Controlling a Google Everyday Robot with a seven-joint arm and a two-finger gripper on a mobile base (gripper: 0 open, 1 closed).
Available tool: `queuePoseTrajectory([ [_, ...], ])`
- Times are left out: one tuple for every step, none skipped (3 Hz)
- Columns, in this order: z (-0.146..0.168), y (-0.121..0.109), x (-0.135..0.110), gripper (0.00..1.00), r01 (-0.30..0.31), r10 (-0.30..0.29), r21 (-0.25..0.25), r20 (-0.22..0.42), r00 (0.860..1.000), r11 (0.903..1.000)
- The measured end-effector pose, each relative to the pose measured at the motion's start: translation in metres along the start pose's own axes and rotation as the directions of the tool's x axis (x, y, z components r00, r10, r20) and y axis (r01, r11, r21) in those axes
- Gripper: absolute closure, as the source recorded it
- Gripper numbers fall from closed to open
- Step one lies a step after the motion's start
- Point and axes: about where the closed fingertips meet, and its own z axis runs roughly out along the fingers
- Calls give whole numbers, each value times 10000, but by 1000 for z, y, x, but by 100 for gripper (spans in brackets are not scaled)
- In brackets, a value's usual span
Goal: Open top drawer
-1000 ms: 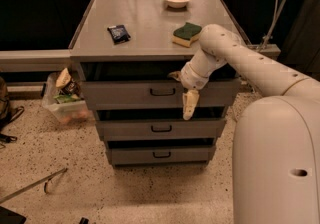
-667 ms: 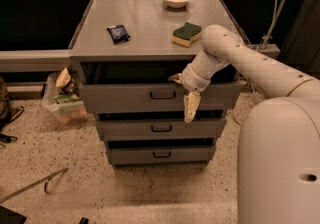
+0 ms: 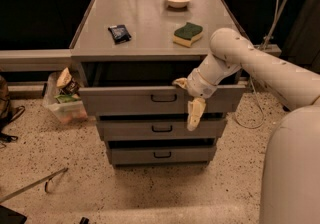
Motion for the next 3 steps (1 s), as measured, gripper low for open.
queuePoseTrajectory([
  [0,0,0,0,0,0,-3,0,10000,10000],
  [1,-1,-1,0,-9,9,-90,-17,10000,10000],
  [3,5,-2,0,-45,46,-321,20,10000,9995],
])
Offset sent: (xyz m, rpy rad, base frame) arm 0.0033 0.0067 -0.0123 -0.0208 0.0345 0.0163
